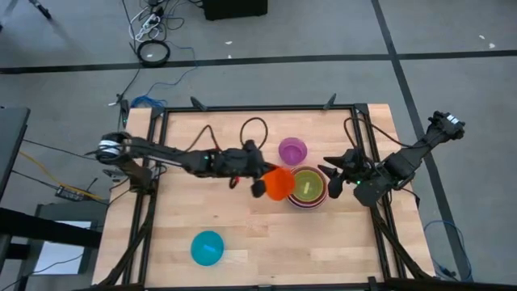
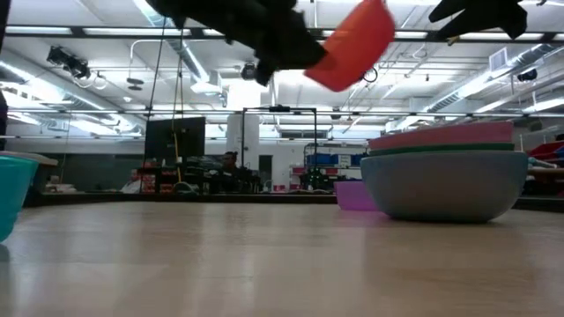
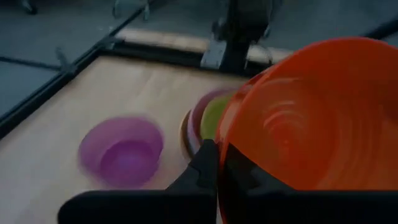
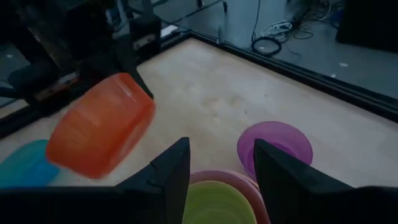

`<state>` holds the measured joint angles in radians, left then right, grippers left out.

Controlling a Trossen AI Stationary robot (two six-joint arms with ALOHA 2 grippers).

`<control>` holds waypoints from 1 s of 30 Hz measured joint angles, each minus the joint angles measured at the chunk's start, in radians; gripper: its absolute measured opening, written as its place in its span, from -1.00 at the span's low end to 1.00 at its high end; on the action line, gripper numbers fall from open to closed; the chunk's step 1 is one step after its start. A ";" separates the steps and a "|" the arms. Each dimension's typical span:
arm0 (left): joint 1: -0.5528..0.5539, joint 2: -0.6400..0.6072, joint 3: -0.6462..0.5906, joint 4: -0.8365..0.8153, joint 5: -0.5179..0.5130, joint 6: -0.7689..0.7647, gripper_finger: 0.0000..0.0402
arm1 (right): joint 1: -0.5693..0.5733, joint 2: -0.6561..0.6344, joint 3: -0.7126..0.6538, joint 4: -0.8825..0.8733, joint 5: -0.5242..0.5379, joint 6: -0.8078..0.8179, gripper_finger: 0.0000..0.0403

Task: Nest bowls inside each other
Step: Stack the orange bowl on top of yellow bowl

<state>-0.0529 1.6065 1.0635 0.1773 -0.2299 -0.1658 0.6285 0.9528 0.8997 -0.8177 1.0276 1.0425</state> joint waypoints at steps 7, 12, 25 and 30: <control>0.016 0.198 0.192 0.025 -0.003 -0.027 -0.98 | 0.001 0.004 0.000 -0.003 -0.002 0.000 -0.18; 0.024 0.321 0.348 -0.062 -0.007 -0.022 -0.98 | 0.001 0.007 0.000 0.003 -0.013 0.001 -0.18; 0.052 0.396 0.455 -0.235 0.014 -0.066 -0.78 | 0.021 0.009 0.000 0.007 -0.036 0.002 -0.18; 0.059 0.396 0.455 -0.252 0.086 -0.122 -0.55 | 0.021 0.009 0.000 0.009 -0.037 0.004 -0.18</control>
<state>0.0063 2.0026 1.5188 -0.0749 -0.1444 -0.2878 0.6498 0.9619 0.8997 -0.8085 0.9909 1.0470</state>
